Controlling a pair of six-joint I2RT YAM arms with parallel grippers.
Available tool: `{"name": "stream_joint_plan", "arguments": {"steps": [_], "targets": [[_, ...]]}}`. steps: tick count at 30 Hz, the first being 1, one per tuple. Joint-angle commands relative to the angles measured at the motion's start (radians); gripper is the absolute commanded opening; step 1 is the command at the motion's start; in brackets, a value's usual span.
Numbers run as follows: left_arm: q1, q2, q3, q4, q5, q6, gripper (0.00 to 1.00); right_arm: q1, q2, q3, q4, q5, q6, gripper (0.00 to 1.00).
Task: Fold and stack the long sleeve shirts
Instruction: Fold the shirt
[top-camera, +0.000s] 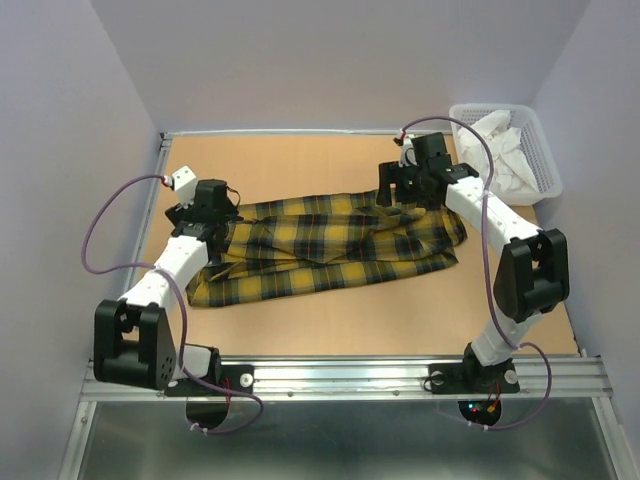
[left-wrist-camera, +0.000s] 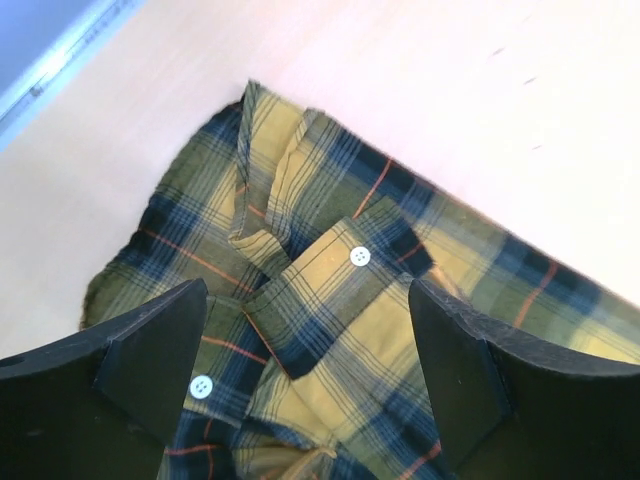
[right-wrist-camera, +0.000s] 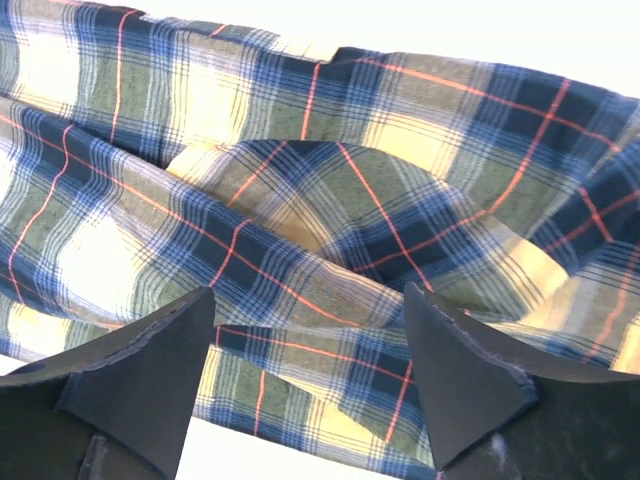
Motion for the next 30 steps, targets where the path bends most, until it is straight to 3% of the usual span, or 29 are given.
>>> {"name": "stream_joint_plan", "arguments": {"steps": [1, 5, 7, 10, 15, 21, 25, 30], "targets": [[-0.005, -0.181, 0.049, -0.075, 0.053, 0.063, 0.93, 0.011, -0.051, -0.038, 0.021, 0.043, 0.013, 0.78], [-0.077, -0.277, -0.018, 0.029, 0.364, 0.16, 0.93, 0.009, -0.033, -0.055, 0.021, -0.006, -0.021, 0.71], [-0.186, -0.29, -0.05, 0.06, 0.494, 0.189, 0.93, 0.006, -0.017, -0.054, 0.021, -0.049, -0.043, 0.68], [-0.38, -0.27, -0.067, 0.115, 0.493, 0.26, 0.94, -0.002, 0.02, -0.032, 0.019, -0.101, -0.067, 0.65], [-0.54, -0.131, -0.034, 0.18, 0.483, 0.367, 0.94, -0.006, 0.087, -0.009, 0.019, -0.166, -0.086, 0.64], [-0.61, 0.047, 0.046, 0.203, 0.433, 0.442, 0.95, -0.008, 0.145, 0.0, 0.019, -0.209, -0.116, 0.59], [-0.627, 0.136, 0.072, 0.201, 0.452, 0.461, 0.95, -0.008, 0.173, 0.006, 0.019, -0.209, -0.119, 0.47], [-0.634, 0.224, 0.036, 0.178, 0.476, 0.433, 0.95, -0.022, 0.179, 0.008, 0.018, -0.163, -0.129, 0.2]]}}
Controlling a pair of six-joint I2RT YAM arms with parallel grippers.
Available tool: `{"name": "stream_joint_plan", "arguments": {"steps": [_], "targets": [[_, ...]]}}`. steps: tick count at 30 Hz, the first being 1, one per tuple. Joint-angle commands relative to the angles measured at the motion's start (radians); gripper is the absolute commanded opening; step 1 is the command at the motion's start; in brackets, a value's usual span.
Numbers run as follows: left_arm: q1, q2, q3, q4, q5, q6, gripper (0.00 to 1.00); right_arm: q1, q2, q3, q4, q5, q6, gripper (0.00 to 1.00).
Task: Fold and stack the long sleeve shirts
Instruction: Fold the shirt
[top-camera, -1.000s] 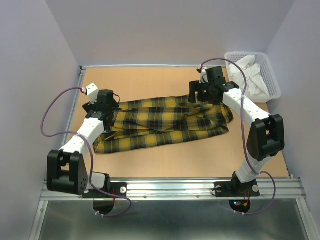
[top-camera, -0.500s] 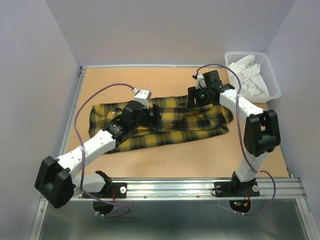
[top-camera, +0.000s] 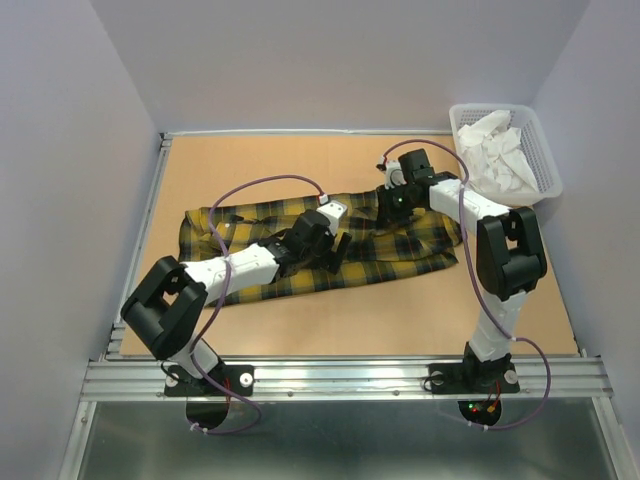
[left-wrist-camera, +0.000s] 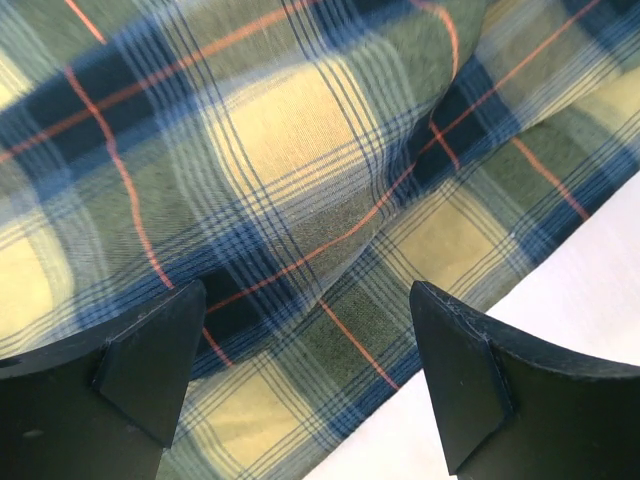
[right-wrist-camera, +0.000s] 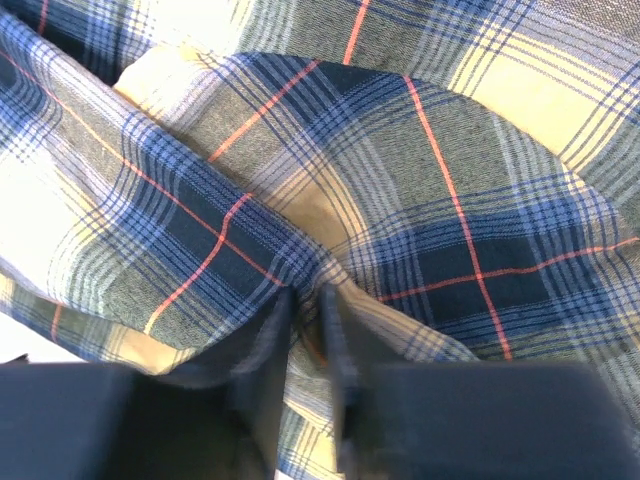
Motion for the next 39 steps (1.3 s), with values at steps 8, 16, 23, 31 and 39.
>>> {"name": "stream_joint_plan", "arguments": {"steps": [8, 16, 23, 31, 39], "targets": [[-0.033, 0.102, -0.047, -0.022, 0.078, -0.037, 0.95, -0.042, 0.029, 0.064, 0.017, 0.093, -0.027, 0.11], [-0.036, 0.098, 0.006, -0.15, 0.028, -0.077, 0.95, -0.045, 0.012, 0.095, 0.01, 0.084, 0.038, 0.28], [0.005, -0.109, 0.109, -0.203, -0.055, -0.164, 0.99, -0.024, -0.104, 0.09, 0.027, -0.036, 0.144, 0.67], [0.338, -0.2, 0.077, -0.123, -0.051, -0.328, 0.98, 0.079, -0.182, -0.008, 0.204, 0.001, 0.345, 0.77], [0.608, -0.111, 0.063, -0.243, -0.117, -0.441, 0.97, 0.096, -0.213, -0.104, 0.284, -0.04, 0.419, 0.77]]}}
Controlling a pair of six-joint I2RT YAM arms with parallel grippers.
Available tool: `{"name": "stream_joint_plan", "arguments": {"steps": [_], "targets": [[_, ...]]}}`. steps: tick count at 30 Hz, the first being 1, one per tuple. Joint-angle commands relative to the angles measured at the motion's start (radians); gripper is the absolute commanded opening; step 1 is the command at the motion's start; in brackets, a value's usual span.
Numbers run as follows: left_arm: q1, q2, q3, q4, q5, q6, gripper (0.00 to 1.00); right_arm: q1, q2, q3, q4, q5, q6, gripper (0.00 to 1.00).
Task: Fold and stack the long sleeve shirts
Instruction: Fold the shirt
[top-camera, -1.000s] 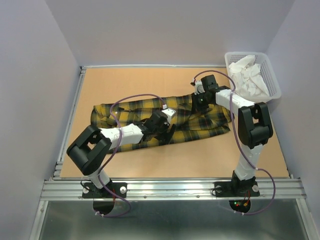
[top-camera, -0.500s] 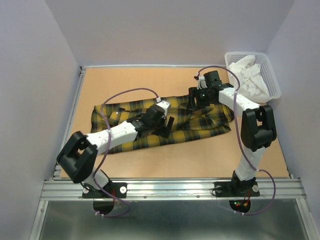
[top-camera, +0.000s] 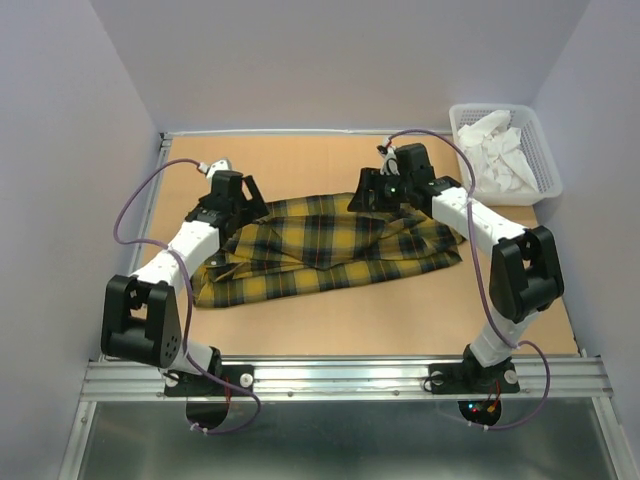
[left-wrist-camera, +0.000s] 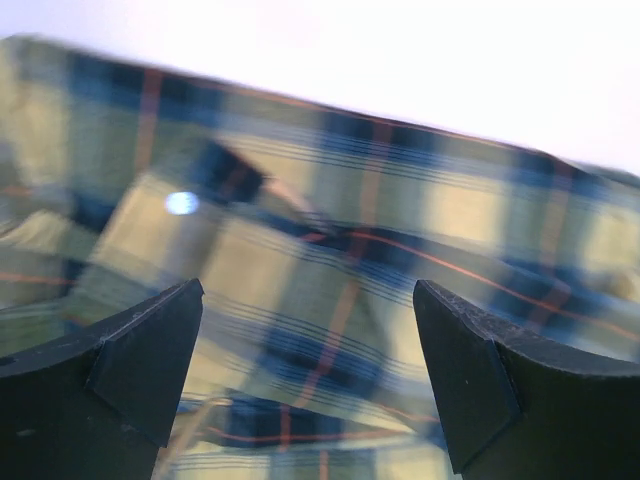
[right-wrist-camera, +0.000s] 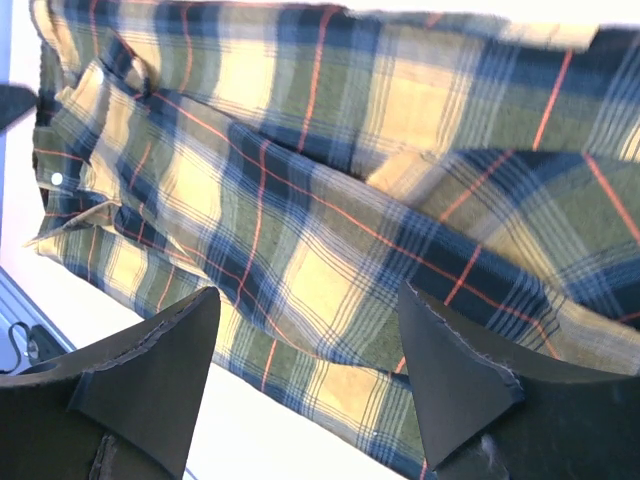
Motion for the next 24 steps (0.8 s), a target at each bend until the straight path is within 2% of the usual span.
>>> {"name": "stream_joint_plan", "arguments": {"steps": [1, 10, 16, 24], "targets": [[0.116, 0.007, -0.023, -0.041, -0.031, -0.079, 0.96, 0.004, -0.04, -0.066, 0.086, -0.028, 0.052, 0.77], [0.213, 0.096, -0.042, 0.013, -0.031, -0.038, 0.93, 0.012, -0.063, -0.149, 0.109, -0.044, 0.058, 0.77], [0.225, 0.239, 0.041, -0.018, -0.013, 0.018, 0.91, 0.01, -0.063, -0.167, 0.115, -0.051, 0.051, 0.77], [0.225, 0.282, 0.052, -0.062, -0.005, 0.016, 0.83, 0.01, -0.062, -0.172, 0.117, -0.043, 0.04, 0.77]]}}
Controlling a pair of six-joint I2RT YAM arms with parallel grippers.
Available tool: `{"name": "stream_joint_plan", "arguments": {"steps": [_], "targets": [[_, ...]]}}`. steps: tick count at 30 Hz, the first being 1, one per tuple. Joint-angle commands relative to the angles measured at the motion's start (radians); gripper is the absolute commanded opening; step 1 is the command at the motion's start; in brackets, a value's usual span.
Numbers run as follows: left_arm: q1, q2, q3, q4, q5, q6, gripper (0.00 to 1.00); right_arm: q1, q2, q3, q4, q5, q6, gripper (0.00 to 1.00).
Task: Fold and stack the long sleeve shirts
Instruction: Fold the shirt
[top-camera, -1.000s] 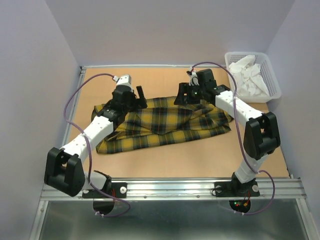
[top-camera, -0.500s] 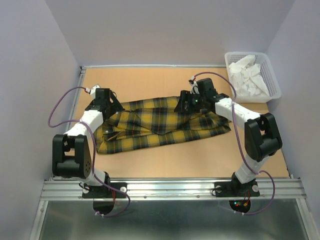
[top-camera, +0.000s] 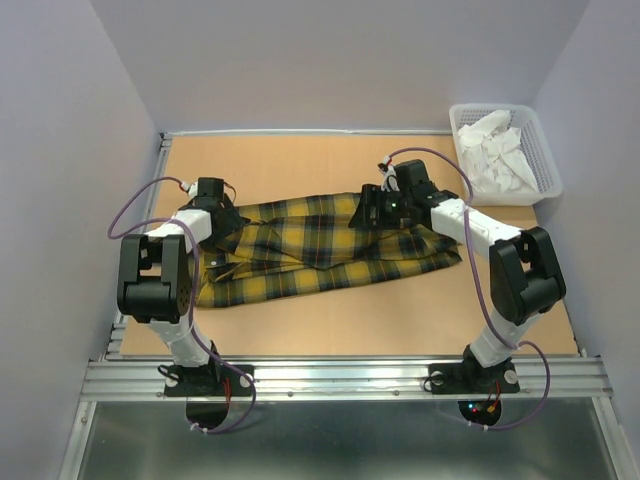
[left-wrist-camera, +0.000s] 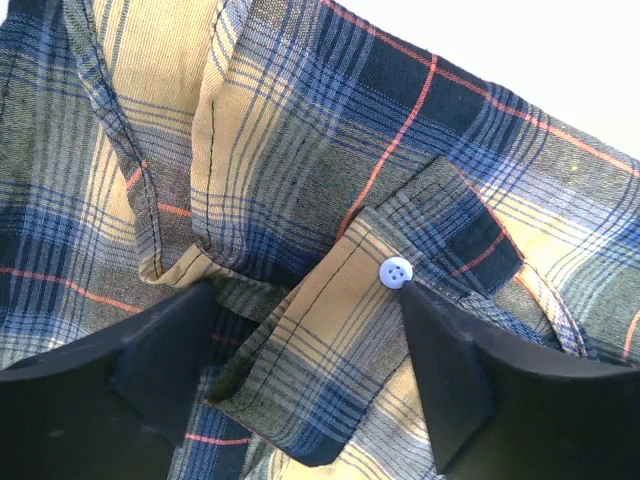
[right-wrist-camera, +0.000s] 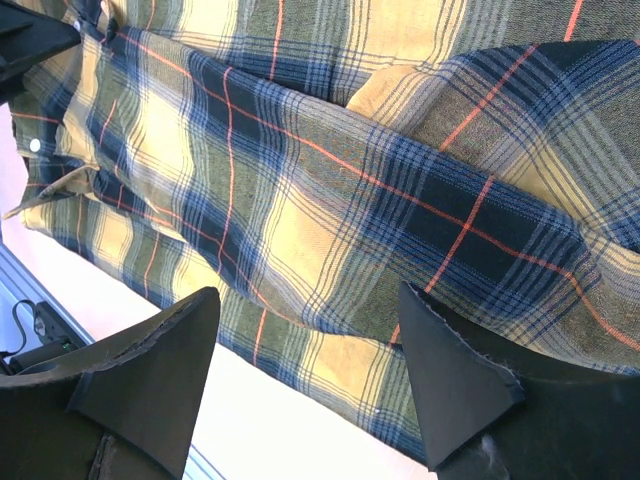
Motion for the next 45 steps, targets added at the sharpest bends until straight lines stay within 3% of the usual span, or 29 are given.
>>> {"name": "stream_joint_plan", "arguments": {"steps": [1, 6, 14, 20, 21, 29, 35, 45], "targets": [[0.002, -0.013, 0.035, -0.049, -0.001, 0.014, 0.79, 0.008, -0.047, -0.017, 0.056, -0.001, -0.012, 0.77], [0.001, -0.063, 0.032, -0.076, 0.025, 0.014, 0.63, 0.008, -0.039, -0.013, 0.056, 0.0, -0.018, 0.77], [0.001, -0.095, 0.034, -0.113, 0.056, 0.01, 0.55, 0.008, -0.033, -0.011, 0.059, 0.003, -0.021, 0.77], [0.001, -0.103, 0.041, -0.116, 0.073, 0.01, 0.3, 0.008, -0.033, -0.014, 0.06, 0.002, -0.024, 0.77], [0.001, -0.105, 0.043, -0.121, 0.073, 0.013, 0.21, 0.008, -0.031, -0.016, 0.06, 0.003, -0.024, 0.77], [0.001, -0.161, 0.086, -0.165, 0.036, 0.021, 0.01, 0.008, -0.037, -0.022, 0.062, 0.006, -0.03, 0.77], [0.001, -0.217, 0.077, -0.181, -0.044, 0.027, 0.0, 0.008, -0.033, -0.022, 0.062, 0.003, -0.032, 0.77], [0.002, -0.175, 0.012, -0.143, -0.12, 0.008, 0.0, 0.008, -0.011, -0.036, 0.072, 0.014, -0.035, 0.77]]}}
